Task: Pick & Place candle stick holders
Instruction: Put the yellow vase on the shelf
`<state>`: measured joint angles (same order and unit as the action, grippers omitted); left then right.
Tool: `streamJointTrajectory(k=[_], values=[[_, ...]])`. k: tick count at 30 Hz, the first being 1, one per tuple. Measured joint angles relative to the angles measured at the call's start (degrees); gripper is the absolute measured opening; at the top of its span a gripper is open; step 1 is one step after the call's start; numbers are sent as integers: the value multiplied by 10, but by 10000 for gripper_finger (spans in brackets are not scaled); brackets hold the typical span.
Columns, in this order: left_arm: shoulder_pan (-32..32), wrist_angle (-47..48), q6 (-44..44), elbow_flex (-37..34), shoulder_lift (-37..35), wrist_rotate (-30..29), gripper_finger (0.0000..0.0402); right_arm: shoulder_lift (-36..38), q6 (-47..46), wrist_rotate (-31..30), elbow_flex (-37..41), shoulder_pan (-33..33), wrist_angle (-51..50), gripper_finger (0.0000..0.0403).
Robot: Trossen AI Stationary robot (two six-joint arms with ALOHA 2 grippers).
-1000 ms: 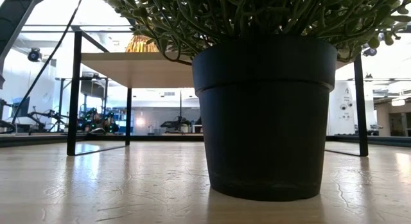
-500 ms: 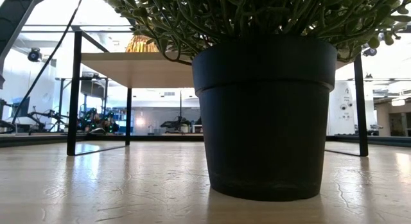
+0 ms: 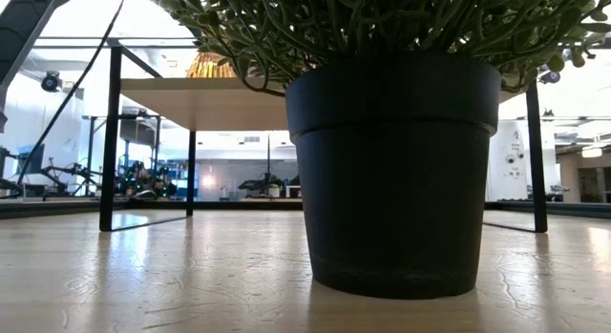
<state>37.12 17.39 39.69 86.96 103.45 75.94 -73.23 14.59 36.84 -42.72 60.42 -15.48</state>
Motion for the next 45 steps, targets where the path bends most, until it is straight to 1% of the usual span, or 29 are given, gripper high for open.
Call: streamJointTrajectory(k=[8,18,28,35,45], values=[[-1,-44,-8,0,47,1,126,0,9,0,0,0,12,8],[-8,-53,-6,-1,81,51,126,0,6,0,0,0,33,9],[-28,-54,23,-1,85,56,126,0,4,0,0,0,45,9],[-31,-54,42,-3,85,55,126,0,5,1,0,0,45,9],[-37,-54,57,-29,85,66,126,0,4,1,0,0,70,9]])
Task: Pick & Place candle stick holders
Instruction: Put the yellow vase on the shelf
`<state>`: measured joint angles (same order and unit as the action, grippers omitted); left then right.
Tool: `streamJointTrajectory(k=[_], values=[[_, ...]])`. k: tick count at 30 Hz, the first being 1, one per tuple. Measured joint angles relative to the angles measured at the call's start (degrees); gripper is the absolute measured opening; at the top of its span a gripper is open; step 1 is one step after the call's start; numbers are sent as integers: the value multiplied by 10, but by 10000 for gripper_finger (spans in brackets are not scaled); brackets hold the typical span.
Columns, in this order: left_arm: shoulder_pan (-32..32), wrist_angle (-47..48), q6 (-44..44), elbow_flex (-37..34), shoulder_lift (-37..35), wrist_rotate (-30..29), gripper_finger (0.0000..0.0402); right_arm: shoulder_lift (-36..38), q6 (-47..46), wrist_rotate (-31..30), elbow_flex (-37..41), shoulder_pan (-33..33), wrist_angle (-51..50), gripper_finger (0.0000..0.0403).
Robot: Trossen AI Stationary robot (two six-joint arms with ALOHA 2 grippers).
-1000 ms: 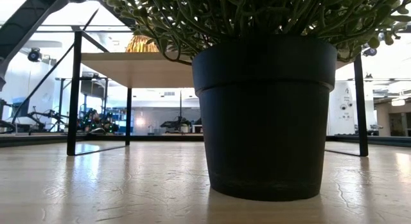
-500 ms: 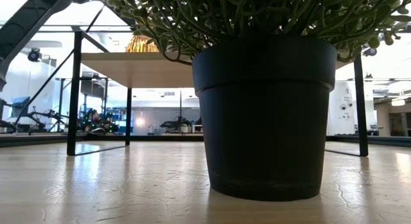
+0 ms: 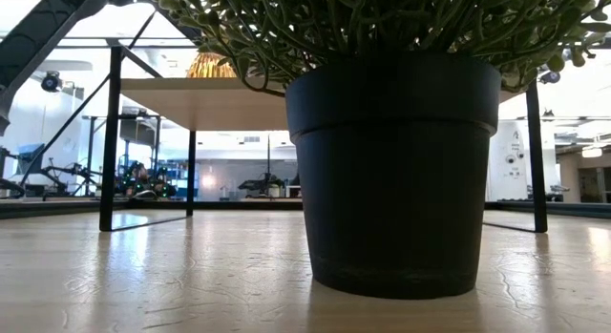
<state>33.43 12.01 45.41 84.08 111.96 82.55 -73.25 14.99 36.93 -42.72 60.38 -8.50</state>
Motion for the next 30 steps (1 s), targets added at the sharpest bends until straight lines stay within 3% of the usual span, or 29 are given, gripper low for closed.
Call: streamJointTrajectory(k=[30], values=[[-11,-47,-8,1,17,-13,126,0,-13,0,0,-1,16,8]])
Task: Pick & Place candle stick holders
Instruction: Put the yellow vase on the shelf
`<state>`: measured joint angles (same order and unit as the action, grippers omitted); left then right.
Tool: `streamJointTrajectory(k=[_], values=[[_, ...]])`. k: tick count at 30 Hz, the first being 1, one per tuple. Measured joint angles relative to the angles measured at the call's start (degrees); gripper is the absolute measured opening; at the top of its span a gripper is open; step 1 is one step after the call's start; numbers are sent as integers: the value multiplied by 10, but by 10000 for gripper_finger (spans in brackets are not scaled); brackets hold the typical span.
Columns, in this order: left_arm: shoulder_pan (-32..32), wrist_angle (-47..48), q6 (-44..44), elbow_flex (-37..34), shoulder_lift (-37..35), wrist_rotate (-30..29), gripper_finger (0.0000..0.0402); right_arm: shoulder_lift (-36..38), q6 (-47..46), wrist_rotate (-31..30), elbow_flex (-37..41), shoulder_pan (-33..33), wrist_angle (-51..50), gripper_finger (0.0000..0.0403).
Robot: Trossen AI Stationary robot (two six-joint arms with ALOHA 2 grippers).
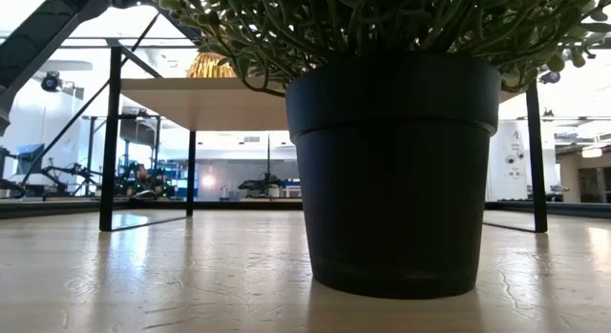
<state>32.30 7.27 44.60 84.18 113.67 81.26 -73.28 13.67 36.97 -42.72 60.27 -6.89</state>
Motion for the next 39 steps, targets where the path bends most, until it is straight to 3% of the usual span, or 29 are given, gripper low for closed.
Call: streamJointTrajectory(k=[9,39], values=[[14,2,-16,2,-2,-18,126,0,0,0,0,0,2,8],[3,9,-43,-1,-2,6,126,0,3,0,0,0,4,8]])
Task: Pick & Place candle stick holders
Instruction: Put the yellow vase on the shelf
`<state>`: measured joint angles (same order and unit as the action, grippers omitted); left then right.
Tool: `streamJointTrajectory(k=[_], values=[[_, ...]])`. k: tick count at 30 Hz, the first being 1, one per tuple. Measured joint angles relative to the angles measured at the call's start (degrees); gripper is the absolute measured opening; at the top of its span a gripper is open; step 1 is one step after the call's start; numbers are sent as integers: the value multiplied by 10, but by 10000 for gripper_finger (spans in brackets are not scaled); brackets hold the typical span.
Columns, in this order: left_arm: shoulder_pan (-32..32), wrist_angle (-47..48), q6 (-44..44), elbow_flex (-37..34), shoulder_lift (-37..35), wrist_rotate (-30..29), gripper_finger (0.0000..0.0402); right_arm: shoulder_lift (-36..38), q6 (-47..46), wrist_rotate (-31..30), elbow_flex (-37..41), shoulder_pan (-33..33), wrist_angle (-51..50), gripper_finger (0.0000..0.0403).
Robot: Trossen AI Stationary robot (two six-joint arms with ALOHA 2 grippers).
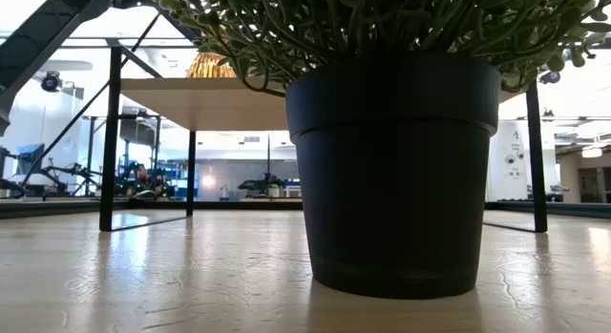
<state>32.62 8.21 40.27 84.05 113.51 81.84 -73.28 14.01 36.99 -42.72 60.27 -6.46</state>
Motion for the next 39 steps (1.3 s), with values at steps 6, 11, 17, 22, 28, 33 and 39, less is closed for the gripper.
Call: streamJointTrajectory(k=[6,11,17,22,28,33,39], values=[[0,0,8,0,0,0,126,0,0,0,0,0,0,8],[0,0,10,0,0,0,128,0,0,0,0,0,0,8],[-1,-1,7,0,0,-8,138,0,0,0,0,0,0,8],[0,-2,5,0,-1,-20,140,0,-1,0,0,0,0,8],[0,-2,1,0,-1,-23,141,0,0,0,0,0,0,8],[0,-2,-1,0,-1,-24,142,0,0,0,0,0,0,8],[0,-1,-2,0,-1,-25,143,0,-4,0,0,0,21,8]])
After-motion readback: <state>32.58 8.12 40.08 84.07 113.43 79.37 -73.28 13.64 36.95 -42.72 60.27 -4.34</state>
